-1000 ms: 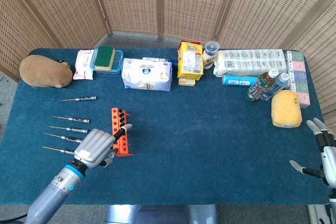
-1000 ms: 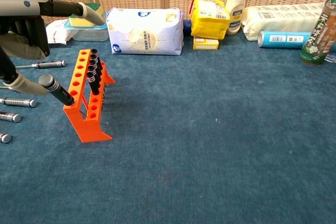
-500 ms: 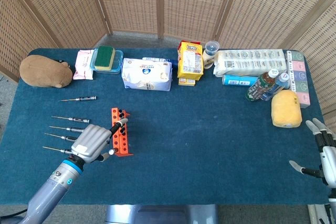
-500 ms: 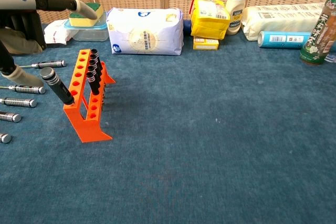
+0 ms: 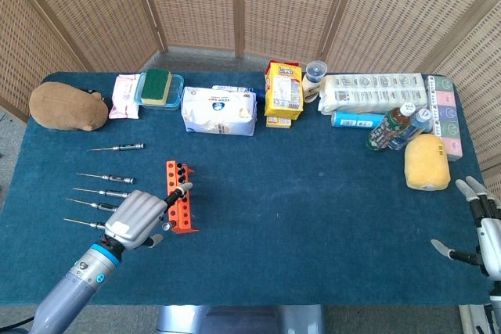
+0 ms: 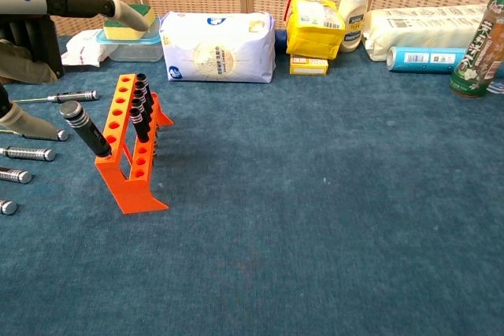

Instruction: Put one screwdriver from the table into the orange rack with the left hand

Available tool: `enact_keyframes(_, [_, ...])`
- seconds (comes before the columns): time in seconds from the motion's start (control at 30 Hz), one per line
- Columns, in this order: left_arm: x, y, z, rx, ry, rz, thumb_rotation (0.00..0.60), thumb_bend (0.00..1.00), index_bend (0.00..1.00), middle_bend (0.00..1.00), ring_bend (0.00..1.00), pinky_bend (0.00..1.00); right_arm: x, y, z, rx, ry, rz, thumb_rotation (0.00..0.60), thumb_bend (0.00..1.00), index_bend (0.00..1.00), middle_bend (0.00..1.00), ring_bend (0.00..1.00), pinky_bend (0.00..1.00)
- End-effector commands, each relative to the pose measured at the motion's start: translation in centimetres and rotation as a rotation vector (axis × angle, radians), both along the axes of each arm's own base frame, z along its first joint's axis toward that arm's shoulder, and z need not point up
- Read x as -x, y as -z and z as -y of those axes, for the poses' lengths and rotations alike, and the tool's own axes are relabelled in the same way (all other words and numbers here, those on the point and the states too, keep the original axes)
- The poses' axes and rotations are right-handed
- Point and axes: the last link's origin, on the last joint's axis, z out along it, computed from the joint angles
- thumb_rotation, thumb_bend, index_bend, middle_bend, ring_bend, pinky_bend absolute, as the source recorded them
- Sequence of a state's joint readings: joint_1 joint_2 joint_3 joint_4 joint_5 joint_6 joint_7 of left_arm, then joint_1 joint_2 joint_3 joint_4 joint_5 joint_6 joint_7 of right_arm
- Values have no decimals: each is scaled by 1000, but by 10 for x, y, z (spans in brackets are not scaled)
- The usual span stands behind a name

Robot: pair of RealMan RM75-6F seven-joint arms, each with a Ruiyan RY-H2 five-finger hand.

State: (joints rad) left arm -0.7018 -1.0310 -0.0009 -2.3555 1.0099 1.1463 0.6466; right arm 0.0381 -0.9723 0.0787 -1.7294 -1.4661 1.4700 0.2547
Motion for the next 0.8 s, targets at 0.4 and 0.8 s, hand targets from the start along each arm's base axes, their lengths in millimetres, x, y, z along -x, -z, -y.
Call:
enact_keyframes(0.4, [-13, 17, -11, -37, -8, -14, 600, 182, 33, 1000, 1000, 988, 2, -3, 0, 10, 3, 11, 600, 5, 57, 19, 18, 0])
enact_keyframes(0.8, [-6, 11, -15, -66, -45, -22, 600, 182, 32, 1000, 1000, 988, 1, -2, 0, 6, 1, 7, 600, 5, 57, 19, 19, 0])
